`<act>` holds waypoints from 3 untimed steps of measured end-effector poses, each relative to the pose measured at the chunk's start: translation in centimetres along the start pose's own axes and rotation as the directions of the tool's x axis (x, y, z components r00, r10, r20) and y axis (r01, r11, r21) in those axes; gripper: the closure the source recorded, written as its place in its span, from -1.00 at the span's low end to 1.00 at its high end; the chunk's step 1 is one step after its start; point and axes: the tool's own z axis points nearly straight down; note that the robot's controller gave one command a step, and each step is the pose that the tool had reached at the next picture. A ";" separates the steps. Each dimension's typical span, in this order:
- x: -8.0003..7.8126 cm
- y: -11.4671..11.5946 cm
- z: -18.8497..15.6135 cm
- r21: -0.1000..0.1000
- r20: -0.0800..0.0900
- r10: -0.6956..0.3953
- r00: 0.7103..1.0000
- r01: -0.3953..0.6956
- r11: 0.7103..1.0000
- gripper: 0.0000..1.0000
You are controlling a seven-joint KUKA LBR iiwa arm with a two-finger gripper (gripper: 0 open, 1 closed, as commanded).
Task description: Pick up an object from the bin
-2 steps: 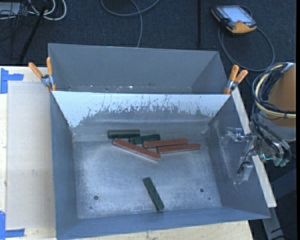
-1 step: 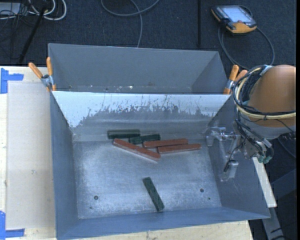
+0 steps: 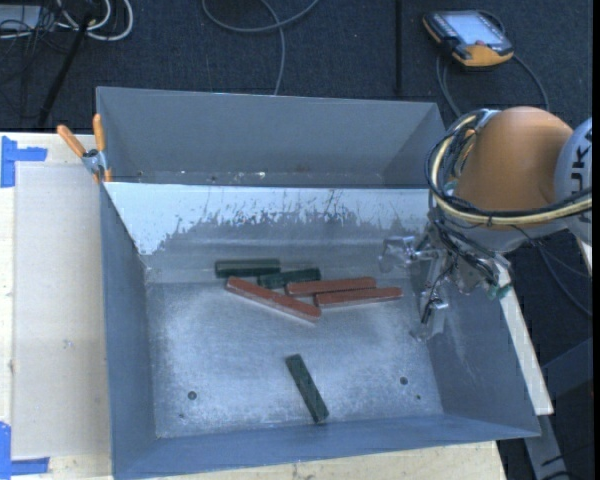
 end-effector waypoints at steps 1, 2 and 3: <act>-1.4 -1.0 5.2 0.002 0.008 0.001 1.000 -0.001 1.000 -1.00; -2.6 3.0 8.4 0.001 -0.003 -0.056 0.998 0.056 0.998 -1.00; -5.1 6.3 7.2 -0.001 0.002 -0.220 0.976 0.220 0.976 -1.00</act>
Offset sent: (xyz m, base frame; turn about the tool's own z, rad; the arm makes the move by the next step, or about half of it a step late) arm 0.0226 0.0773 -0.0958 -0.1132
